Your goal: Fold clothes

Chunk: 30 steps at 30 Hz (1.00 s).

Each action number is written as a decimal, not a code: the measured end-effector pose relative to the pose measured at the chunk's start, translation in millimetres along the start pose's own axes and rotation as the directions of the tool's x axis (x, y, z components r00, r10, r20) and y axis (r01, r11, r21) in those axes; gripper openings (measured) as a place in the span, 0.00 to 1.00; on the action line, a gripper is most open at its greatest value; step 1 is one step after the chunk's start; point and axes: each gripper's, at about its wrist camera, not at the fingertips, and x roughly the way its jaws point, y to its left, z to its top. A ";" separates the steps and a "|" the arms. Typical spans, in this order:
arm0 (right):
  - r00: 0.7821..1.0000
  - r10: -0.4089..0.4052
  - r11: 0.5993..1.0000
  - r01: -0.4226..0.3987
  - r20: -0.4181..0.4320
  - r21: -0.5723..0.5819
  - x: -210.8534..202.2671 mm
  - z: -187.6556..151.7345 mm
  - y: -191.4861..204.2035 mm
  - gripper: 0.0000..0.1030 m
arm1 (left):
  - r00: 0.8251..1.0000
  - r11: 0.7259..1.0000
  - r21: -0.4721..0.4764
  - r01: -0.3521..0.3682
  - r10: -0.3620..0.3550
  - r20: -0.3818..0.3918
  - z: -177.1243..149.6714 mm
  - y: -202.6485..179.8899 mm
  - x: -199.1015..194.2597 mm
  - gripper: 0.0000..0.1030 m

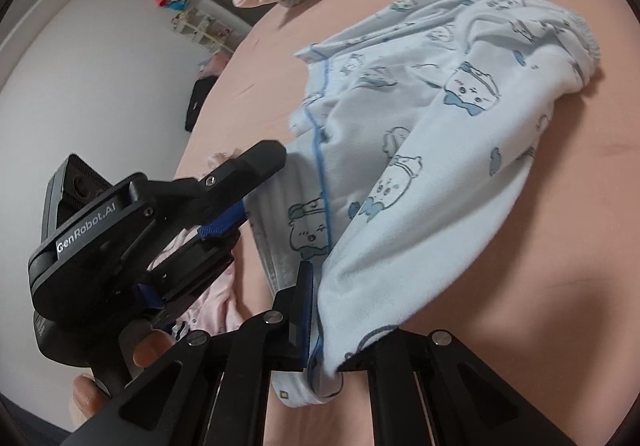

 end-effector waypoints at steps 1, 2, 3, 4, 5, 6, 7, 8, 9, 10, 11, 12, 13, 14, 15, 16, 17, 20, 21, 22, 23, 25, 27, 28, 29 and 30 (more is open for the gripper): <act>1.000 0.007 1.000 -0.007 -0.001 -0.008 -0.1 -0.3 3.8 0.05 | 1.000 1.000 0.012 0.006 -0.006 0.008 0.2 -2.5 -4.8 0.11; 1.000 0.014 1.000 -0.014 -0.001 -0.016 -0.2 -0.6 7.5 0.05 | 1.000 1.000 0.026 0.011 -0.012 0.017 0.3 -5.3 -10.0 0.11; 1.000 0.020 1.000 -0.020 -0.004 -0.021 0.4 -0.7 10.7 0.05 | 0.999 0.999 0.044 0.014 -0.015 0.028 0.7 -7.9 -15.7 0.11; 1.000 0.025 0.999 -0.025 -0.003 -0.026 -0.4 -0.5 13.3 0.05 | 0.999 0.998 0.059 0.013 -0.015 0.038 1.0 -10.1 -20.7 0.11; 1.000 0.030 0.999 -0.030 -0.002 -0.030 -1.1 -0.4 16.0 0.05 | 0.999 0.997 0.072 0.009 -0.013 0.049 1.4 -11.4 -25.5 0.11; 0.999 0.036 0.999 -0.036 -0.006 -0.040 0.3 0.9 20.6 0.05 | 0.998 0.997 0.079 0.006 -0.011 0.062 1.6 -11.3 -30.4 0.11; 0.999 0.037 0.998 -0.037 -0.006 -0.045 0.1 1.3 23.0 0.05 | 0.997 0.997 0.077 0.005 -0.011 0.073 2.0 -9.9 -33.7 0.11; 0.999 0.038 0.998 -0.038 -0.005 -0.051 0.0 1.7 25.5 0.05 | 0.997 0.998 0.065 0.011 -0.016 0.078 2.6 -7.0 -34.5 0.11; 0.999 0.038 0.998 -0.039 -0.004 -0.057 -0.2 2.1 27.9 0.05 | 0.998 0.999 0.036 0.013 -0.016 0.068 3.6 -1.1 -32.2 0.11; 0.999 0.035 0.997 -0.035 -0.004 -0.063 1.0 2.2 30.4 0.05 | 0.998 1.000 0.003 0.015 -0.015 0.055 4.5 5.6 -29.1 0.11; 1.000 0.028 0.998 -0.029 -0.003 -0.064 2.6 2.7 32.3 0.05 | 0.999 0.999 -0.031 0.015 -0.014 0.042 5.5 12.4 -26.0 0.11; 1.000 0.024 0.997 -0.025 -0.005 -0.067 4.6 3.1 34.1 0.05 | 0.999 0.998 -0.064 0.015 -0.014 0.029 6.5 19.1 -22.9 0.11; 1.000 0.022 0.997 -0.022 -0.007 -0.069 6.4 3.9 35.7 0.05 | 1.000 0.994 -0.105 0.001 0.000 0.010 7.1 27.0 -19.8 0.11; 1.000 0.019 0.998 -0.019 -0.007 -0.064 7.0 4.2 35.1 0.05 | 1.000 0.989 -0.148 -0.018 0.017 -0.012 7.5 35.2 -16.8 0.11; 1.000 0.016 0.998 -0.016 -0.007 -0.059 7.6 4.5 34.5 0.05 | 0.999 0.981 -0.190 -0.039 0.032 -0.035 8.0 43.5 -13.7 0.12; 1.000 0.020 0.998 -0.020 -0.007 -0.053 5.2 2.4 30.8 0.05 | 0.998 0.975 -0.215 -0.054 0.044 -0.049 8.2 49.8 -12.2 0.15; 1.000 0.024 0.999 -0.024 -0.006 -0.047 2.8 0.3 27.1 0.05 | 0.996 0.969 -0.235 -0.074 0.062 -0.057 9.2 56.1 -11.6 0.17; 0.999 0.038 0.999 -0.038 -0.005 -0.032 -2.8 -3.5 20.1 0.05 | 0.996 0.952 -0.294 -0.088 0.075 -0.054 9.9 68.7 -13.6 0.51; 0.999 0.036 0.999 -0.036 -0.003 -0.030 -5.3 -4.5 18.8 0.05 | 0.997 0.947 -0.314 -0.076 0.064 -0.048 9.5 72.8 -14.6 0.56; 0.999 0.033 0.999 -0.033 -0.001 -0.028 -7.8 -5.4 17.5 0.05 | 0.998 0.941 -0.333 -0.064 0.051 -0.047 9.6 76.5 -14.2 0.56; 0.999 0.035 0.999 -0.035 0.001 -0.026 -9.4 -5.3 16.8 0.05 | 0.998 0.934 -0.353 -0.051 0.037 -0.047 9.8 80.1 -13.4 0.57; 0.999 0.038 0.999 -0.038 0.003 -0.023 -12.5 -5.0 15.4 0.05 | 0.999 0.921 -0.389 -0.029 0.011 -0.048 10.1 86.9 -10.4 0.63; 0.999 0.043 0.999 -0.042 0.008 -0.018 -16.3 -5.0 14.1 0.05 | 0.999 0.907 -0.421 -0.005 -0.017 -0.048 10.5 92.9 -4.3 0.64; 0.999 0.044 0.999 -0.044 0.009 -0.016 -18.0 -4.8 13.7 0.05 | 0.998 0.899 -0.437 0.012 -0.035 -0.045 10.9 95.6 -0.5 0.64; 0.999 0.041 0.999 -0.041 0.010 -0.018 -19.3 -4.9 13.4 0.05 | 0.998 0.891 -0.453 0.028 -0.053 -0.042 11.2 98.4 3.4 0.64; 0.999 0.039 0.999 -0.038 0.011 -0.019 -20.6 -4.9 13.0 0.05 | 0.997 0.882 -0.470 0.045 -0.071 -0.038 11.6 101.2 7.2 0.64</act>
